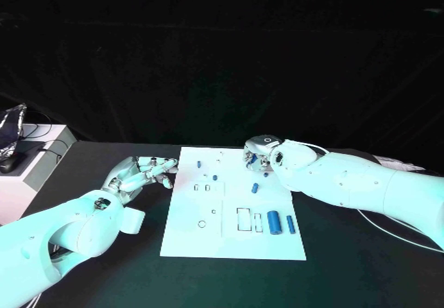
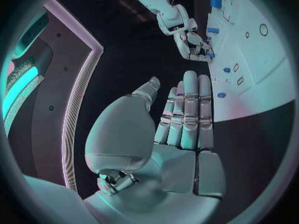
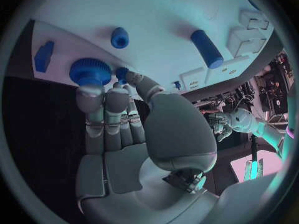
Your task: Assemble the parts on the task board
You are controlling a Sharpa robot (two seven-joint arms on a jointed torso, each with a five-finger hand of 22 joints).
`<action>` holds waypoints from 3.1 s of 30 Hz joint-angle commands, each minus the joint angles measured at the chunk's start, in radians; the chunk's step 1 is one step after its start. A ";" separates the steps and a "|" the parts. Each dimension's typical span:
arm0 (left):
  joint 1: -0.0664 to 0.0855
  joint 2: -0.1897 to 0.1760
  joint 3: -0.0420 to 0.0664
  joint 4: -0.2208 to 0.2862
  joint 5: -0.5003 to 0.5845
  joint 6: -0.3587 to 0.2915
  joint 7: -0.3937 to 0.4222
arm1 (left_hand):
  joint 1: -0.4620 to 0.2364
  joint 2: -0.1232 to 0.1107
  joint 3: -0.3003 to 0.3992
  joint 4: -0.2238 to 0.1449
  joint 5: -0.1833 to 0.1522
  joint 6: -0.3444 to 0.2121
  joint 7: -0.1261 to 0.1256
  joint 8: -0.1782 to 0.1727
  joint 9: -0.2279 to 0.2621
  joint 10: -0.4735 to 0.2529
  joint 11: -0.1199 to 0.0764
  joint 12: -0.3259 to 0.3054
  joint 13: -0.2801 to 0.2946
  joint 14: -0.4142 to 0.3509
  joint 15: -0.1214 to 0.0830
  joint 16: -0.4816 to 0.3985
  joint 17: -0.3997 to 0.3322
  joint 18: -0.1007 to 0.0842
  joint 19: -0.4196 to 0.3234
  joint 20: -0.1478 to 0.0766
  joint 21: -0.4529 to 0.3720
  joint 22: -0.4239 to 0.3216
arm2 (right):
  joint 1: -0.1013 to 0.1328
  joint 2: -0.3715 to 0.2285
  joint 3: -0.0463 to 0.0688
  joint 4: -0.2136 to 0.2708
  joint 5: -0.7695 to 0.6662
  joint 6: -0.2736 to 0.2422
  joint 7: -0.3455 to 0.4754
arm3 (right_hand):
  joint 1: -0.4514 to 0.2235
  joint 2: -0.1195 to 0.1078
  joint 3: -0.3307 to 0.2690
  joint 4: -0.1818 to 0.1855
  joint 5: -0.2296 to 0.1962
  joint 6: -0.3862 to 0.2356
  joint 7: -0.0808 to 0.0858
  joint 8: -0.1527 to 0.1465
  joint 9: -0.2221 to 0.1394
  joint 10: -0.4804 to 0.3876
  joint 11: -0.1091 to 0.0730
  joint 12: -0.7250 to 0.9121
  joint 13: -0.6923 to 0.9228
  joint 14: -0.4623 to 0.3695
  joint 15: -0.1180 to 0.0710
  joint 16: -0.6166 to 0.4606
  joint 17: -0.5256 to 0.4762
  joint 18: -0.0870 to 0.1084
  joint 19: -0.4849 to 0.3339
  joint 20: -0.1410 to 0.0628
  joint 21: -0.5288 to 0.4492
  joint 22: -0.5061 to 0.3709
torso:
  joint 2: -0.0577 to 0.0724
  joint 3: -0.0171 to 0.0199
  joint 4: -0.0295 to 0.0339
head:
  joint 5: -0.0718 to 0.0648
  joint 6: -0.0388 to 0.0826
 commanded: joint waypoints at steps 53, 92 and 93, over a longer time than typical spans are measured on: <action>0.000 0.003 0.001 -0.012 0.001 0.011 0.001 | -0.004 0.012 -0.012 0.004 -0.005 -0.006 -0.001 0.002 0.001 -0.007 0.001 0.004 0.001 -0.005 0.006 0.011 -0.011 0.006 -0.002 0.008 0.011 -0.009 | 0.000 -0.060 0.020 0.153 0.003 -0.100 -0.092 | 0.009 0.074 0.084 -0.024 -0.096 0.077 -0.033 0.003 0.013 0.110 -0.034 0.001 0.001 0.001 -0.027 0.018 0.048 -0.019 0.050 -0.021 0.002 0.226 | -0.001 -0.0116 0.0102 | -0.007 -0.009; 0.000 0.007 0.002 0.003 0.002 0.014 -0.001 | -0.001 0.012 -0.010 0.001 -0.005 -0.005 -0.001 0.002 0.001 -0.008 0.001 0.004 0.001 -0.006 0.006 0.013 -0.014 0.006 -0.003 0.008 0.013 -0.013 | -0.013 0.108 0.021 -0.011 -0.099 -0.276 -0.148 | 0.011 0.070 0.090 -0.030 -0.085 0.074 -0.030 0.003 0.012 0.108 -0.032 0.001 0.001 0.001 -0.026 0.018 0.047 -0.020 0.070 -0.021 -0.042 0.276 | 0.014 -0.0238 0.0395 | -0.013 0.003; 0.000 0.007 0.002 0.003 0.002 0.014 -0.001 | -0.001 0.012 -0.010 0.001 -0.005 -0.005 -0.001 0.002 0.001 -0.008 0.001 0.004 0.001 -0.006 0.006 0.013 -0.014 0.006 -0.003 0.008 0.013 -0.013 | -0.013 0.110 0.021 -0.015 -0.099 -0.277 -0.148 | 0.011 0.070 0.090 -0.030 -0.085 0.074 -0.030 0.003 0.012 0.108 -0.032 0.001 0.001 0.001 -0.026 0.018 0.047 -0.020 0.070 -0.021 -0.042 0.276 | 0.015 -0.0237 0.0388 | -0.013 0.005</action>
